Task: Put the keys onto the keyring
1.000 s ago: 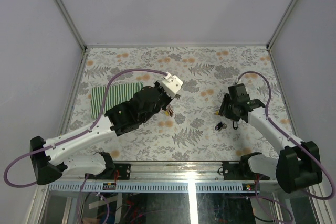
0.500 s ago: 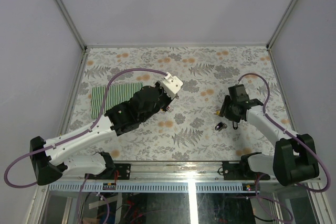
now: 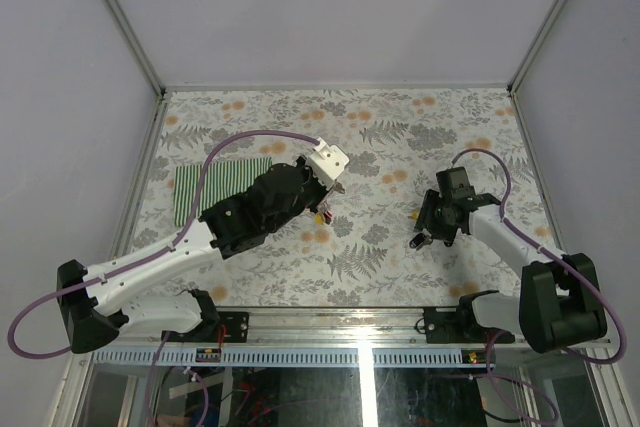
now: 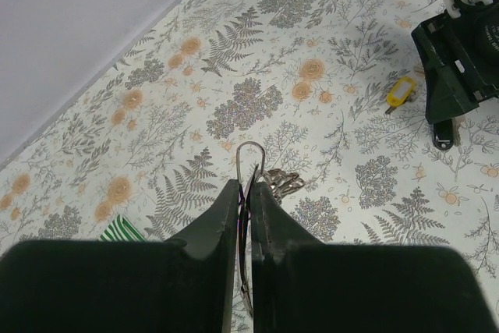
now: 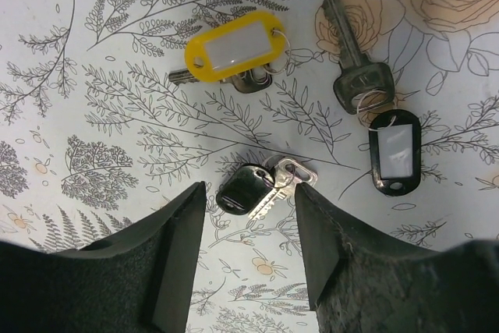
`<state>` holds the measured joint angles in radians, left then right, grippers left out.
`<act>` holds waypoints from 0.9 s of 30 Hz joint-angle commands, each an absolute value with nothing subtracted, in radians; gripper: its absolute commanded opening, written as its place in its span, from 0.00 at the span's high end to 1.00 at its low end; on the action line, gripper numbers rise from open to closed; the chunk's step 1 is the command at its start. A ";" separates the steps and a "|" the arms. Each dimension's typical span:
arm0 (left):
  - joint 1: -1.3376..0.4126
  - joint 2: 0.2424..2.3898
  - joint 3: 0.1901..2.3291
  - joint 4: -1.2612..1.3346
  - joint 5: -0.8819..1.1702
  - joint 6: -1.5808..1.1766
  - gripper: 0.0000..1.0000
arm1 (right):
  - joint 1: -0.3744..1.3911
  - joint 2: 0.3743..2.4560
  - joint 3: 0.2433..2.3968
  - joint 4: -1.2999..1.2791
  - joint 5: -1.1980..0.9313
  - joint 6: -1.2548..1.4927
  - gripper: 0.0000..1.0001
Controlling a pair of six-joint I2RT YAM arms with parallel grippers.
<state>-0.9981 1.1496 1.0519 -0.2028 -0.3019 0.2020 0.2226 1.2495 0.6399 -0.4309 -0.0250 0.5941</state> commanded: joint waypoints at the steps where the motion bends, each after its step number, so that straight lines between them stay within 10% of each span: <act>1: -0.989 1.135 1.066 -0.166 -0.291 0.193 1.00 | 0.216 1.273 0.630 -0.409 -0.072 0.592 0.44; 22: -0.980 1.162 1.078 -0.178 -0.281 0.193 1.00 | 0.269 1.357 0.652 -0.194 -0.463 0.527 0.54; 27: -0.977 1.171 1.080 -0.181 -0.282 0.196 1.00 | 0.272 1.275 0.669 -0.283 -0.243 0.525 0.54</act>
